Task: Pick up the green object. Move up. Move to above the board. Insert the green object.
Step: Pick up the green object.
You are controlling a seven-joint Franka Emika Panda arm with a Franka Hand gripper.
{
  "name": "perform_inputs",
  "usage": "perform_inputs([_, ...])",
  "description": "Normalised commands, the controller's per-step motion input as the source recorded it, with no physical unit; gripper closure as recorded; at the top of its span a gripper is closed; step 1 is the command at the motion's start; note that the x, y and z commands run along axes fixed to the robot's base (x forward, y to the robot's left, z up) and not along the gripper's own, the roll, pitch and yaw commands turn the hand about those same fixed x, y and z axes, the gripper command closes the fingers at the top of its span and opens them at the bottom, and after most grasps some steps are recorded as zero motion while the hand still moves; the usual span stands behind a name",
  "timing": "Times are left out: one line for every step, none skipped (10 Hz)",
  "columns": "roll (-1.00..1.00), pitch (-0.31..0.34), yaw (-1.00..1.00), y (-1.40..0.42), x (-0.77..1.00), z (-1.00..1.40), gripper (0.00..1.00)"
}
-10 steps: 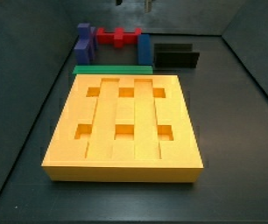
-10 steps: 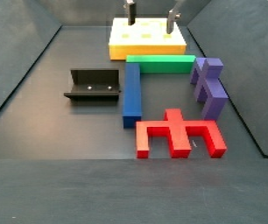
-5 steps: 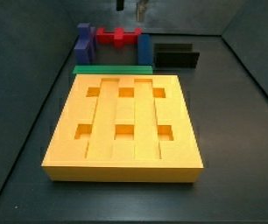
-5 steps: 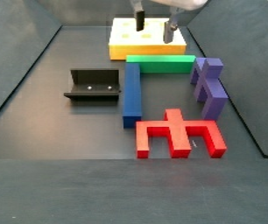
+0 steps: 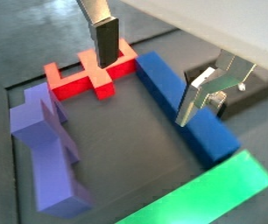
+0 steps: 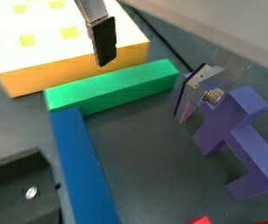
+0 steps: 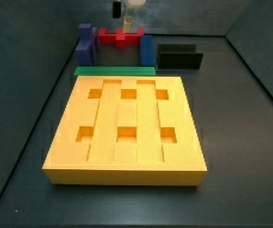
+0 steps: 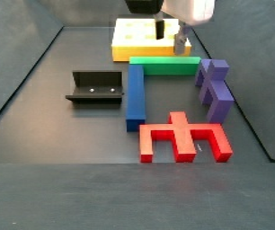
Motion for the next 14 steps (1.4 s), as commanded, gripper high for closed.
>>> perform_inputs([0.0,0.0,-0.79,0.0,-0.35,-0.41,0.0])
perform_inputs([0.0,-0.007,-0.69,-0.19,-0.32,-0.34,0.0])
perform_inputs([-0.02,0.0,-0.54,-0.29,0.2,-0.31,0.0])
perform_inputs([-0.04,0.0,-0.63,-0.31,0.27,-0.24,0.0])
perform_inputs([-0.04,0.0,-0.77,-0.23,0.14,-0.26,0.0])
perform_inputs([-0.13,0.0,-0.8,-0.13,0.0,-0.36,0.0])
perform_inputs([-0.2,-0.067,-0.64,-0.05,-0.11,-0.39,0.0])
perform_inputs([-0.21,-0.036,-0.41,-0.16,0.0,-0.27,0.0])
perform_inputs([-0.14,0.0,-0.15,-0.32,0.02,-0.14,0.0])
perform_inputs([-0.08,0.0,0.0,-0.33,0.05,-0.14,0.0])
perform_inputs([-0.06,0.0,0.03,-0.17,0.09,-0.22,0.0])
perform_inputs([-0.04,0.0,0.09,-0.16,0.07,-0.19,0.0])
perform_inputs([-0.07,0.0,0.18,-0.24,0.01,-0.24,0.0])
perform_inputs([-0.03,0.0,0.37,-0.39,0.0,-0.27,0.0])
